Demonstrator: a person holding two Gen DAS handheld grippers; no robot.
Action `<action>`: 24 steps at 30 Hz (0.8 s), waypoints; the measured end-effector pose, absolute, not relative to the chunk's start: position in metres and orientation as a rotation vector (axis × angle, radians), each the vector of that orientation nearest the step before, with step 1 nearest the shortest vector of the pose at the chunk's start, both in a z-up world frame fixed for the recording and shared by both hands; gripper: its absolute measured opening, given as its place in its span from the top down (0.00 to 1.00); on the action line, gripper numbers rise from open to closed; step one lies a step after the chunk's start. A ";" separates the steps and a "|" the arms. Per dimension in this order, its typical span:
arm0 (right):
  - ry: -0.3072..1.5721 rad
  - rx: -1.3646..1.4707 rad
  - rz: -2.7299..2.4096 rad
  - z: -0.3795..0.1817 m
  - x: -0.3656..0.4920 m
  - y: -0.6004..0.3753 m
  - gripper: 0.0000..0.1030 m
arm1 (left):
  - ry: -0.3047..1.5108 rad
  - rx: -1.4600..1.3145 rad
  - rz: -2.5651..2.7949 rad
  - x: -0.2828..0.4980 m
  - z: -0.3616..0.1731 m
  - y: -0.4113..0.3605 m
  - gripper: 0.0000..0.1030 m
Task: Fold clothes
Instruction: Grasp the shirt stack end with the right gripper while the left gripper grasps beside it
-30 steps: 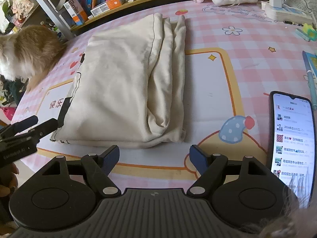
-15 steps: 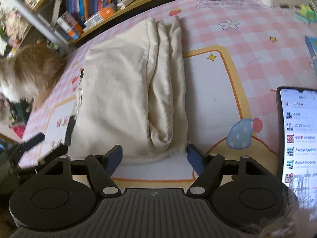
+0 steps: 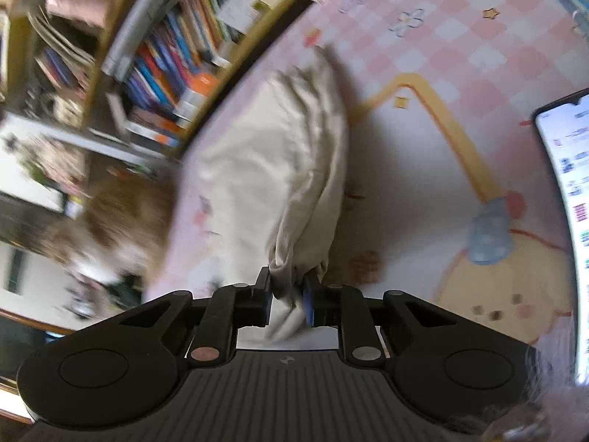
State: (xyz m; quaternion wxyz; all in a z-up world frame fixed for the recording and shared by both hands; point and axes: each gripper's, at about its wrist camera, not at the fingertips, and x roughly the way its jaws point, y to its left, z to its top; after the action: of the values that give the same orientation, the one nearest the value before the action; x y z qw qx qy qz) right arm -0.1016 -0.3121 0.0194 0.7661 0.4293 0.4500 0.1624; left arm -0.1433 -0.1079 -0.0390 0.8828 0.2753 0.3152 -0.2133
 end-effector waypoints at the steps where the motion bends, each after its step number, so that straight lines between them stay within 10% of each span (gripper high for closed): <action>1: 0.971 0.940 0.360 0.023 -0.100 -0.312 0.85 | 0.651 0.589 -0.443 -0.143 -0.041 -0.111 0.12; 4: 0.954 0.946 0.386 0.033 -0.099 -0.309 0.85 | 0.637 0.648 -0.428 -0.141 -0.047 -0.121 0.15; 8: 0.955 0.911 0.396 0.039 -0.099 -0.306 0.85 | 0.630 0.678 -0.377 -0.135 -0.054 -0.126 0.62; 11: 0.967 0.849 0.390 0.039 -0.100 -0.304 0.85 | 0.637 0.619 -0.383 -0.130 -0.050 -0.120 0.75; 19: 0.855 -0.028 0.476 0.068 -0.128 -0.261 0.33 | 0.638 0.547 -0.411 -0.124 -0.044 -0.113 0.75; 24: 0.762 -0.535 0.602 0.049 -0.147 -0.220 0.28 | 0.649 0.514 -0.421 -0.119 -0.041 -0.109 0.73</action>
State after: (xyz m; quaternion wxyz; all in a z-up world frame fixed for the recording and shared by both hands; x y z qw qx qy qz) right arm -0.1468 -0.2197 0.0491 0.8503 -0.2539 0.3616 0.2858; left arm -0.1187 -0.1094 -0.0410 0.8941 0.2478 0.3130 -0.2031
